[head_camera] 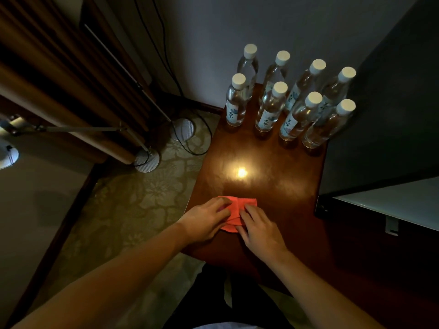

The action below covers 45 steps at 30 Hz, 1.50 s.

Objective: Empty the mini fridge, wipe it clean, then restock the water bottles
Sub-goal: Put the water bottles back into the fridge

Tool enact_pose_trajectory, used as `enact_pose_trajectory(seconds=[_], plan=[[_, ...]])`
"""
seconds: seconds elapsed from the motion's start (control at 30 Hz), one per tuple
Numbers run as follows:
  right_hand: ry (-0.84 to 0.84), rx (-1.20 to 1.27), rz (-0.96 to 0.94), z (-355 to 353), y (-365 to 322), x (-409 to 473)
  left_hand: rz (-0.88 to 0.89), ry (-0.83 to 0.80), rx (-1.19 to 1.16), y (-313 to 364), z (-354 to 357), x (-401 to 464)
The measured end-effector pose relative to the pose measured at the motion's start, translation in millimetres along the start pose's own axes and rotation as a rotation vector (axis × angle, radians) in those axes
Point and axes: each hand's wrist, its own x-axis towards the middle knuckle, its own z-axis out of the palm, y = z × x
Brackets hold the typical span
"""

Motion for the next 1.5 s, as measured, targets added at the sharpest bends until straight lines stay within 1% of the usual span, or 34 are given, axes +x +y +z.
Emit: enact_pose_trajectory(seconds=[0.13,0.4,0.5,0.6,0.8,0.97,1.2,1.3,1.5], plan=[[0.023,-0.001,0.004,2,-4,4,0.003,-0.015,-0.023,-7,0,-2],[0.01,-0.012,0.052,4,-20,10,0.001,-0.037,-0.087,-16,-7,-4],[-0.003,-0.014,0.068,5,-29,17,0.012,-0.051,-0.063,-23,-9,-7],[-0.038,-0.011,0.086,6,-37,23,0.016,-0.06,-0.028,-28,-12,-10],[-0.093,0.002,0.062,6,-49,30,-0.039,-0.09,-0.063,-35,-14,-21],[-0.157,-0.005,0.073,2,-61,36,-0.044,-0.07,-0.083,-36,-19,-28],[-0.253,0.034,0.065,-7,-71,34,-0.071,-0.066,-0.076,-26,-20,-39],[-0.318,0.069,0.056,-9,-77,27,-0.077,-0.084,-0.083,-21,-20,-47],[-0.39,0.093,0.061,-11,-87,11,-0.104,-0.121,-0.086,-7,-22,-64]])
